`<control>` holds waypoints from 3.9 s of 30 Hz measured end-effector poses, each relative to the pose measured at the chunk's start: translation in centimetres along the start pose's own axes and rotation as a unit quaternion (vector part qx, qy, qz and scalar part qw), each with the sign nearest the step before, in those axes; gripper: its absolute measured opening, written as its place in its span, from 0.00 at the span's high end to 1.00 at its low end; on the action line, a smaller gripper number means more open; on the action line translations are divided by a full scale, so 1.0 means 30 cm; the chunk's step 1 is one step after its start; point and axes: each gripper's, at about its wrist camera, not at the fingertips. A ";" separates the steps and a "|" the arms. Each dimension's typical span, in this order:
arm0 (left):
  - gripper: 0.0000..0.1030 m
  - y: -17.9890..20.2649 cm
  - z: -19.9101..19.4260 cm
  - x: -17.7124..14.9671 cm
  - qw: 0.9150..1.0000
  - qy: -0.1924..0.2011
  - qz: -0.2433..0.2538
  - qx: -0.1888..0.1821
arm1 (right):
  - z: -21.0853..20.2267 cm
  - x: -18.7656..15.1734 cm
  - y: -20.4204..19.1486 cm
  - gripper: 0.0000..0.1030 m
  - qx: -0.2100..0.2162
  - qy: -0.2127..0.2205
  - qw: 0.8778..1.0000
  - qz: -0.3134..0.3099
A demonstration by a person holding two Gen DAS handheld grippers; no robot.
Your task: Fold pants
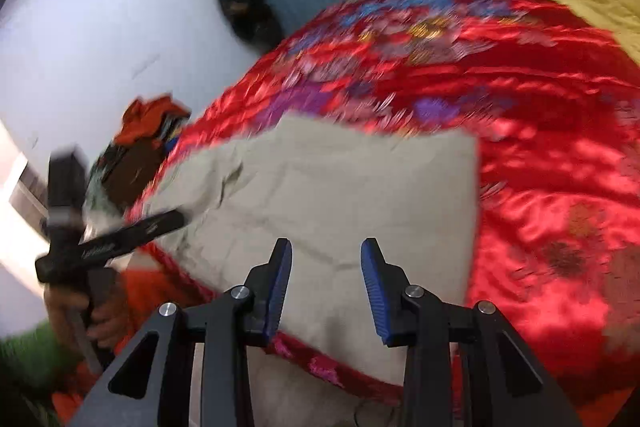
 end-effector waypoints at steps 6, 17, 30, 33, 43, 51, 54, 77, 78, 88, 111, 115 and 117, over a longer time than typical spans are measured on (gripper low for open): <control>0.12 0.024 0.014 -0.047 0.999 -0.030 0.029 0.029 | 0.112 -0.095 0.000 0.64 -0.018 -0.047 0.999 -0.002; 0.10 0.083 0.150 0.116 0.996 -0.043 0.056 0.059 | 0.084 -0.108 -0.024 0.64 -0.032 -0.040 0.998 -0.021; 0.11 -0.077 0.005 0.084 0.996 -0.007 -0.024 0.086 | 0.081 -0.117 -0.027 0.64 -0.037 -0.033 0.998 -0.031; 0.10 -0.009 0.006 0.052 0.998 -0.010 0.000 0.061 | 0.080 -0.117 -0.025 0.64 -0.037 -0.034 0.998 -0.031; 0.09 -0.031 0.074 -0.079 0.997 -0.022 0.034 0.072 | 0.012 -0.069 0.109 0.64 0.043 -0.049 0.992 0.111; 0.07 -0.027 0.072 -0.090 0.997 -0.013 0.047 0.058 | 0.157 0.221 0.170 0.64 0.016 -0.073 0.986 0.151; 0.07 -0.026 0.068 -0.097 0.997 -0.011 0.053 0.056 | 0.261 0.225 0.199 0.93 -0.052 -0.104 0.986 0.123; 0.06 -0.016 0.074 -0.115 0.996 -0.003 0.071 0.062 | 0.044 -0.159 -0.019 0.74 -0.100 -0.042 0.994 0.003; 0.06 -0.015 0.074 -0.115 0.996 -0.003 0.071 0.062 | 0.047 -0.160 -0.017 0.74 -0.099 -0.042 0.994 0.003; 0.06 -0.009 0.078 -0.118 0.995 -0.003 0.075 0.064 | 0.061 -0.169 -0.033 0.74 -0.107 -0.034 0.993 -0.018; 0.27 -0.270 0.066 0.229 0.986 -0.042 -0.047 0.157 | 0.068 -0.169 -0.032 0.74 -0.102 -0.036 0.994 -0.024; 0.11 -0.223 -0.012 0.131 0.990 -0.013 -0.050 0.128 | 0.070 -0.167 -0.022 0.74 -0.096 -0.037 0.994 -0.021; 0.11 -0.197 -0.009 0.081 0.992 -0.020 -0.043 0.115 | 0.072 -0.165 -0.016 0.74 -0.092 -0.038 0.995 -0.020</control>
Point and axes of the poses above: each gripper's, at about its wrist camera, not at the fingertips, and z roughly the way its jaws point, y to its right, x to its top, and after that the axes turned 15 degrees about -x, right-handed
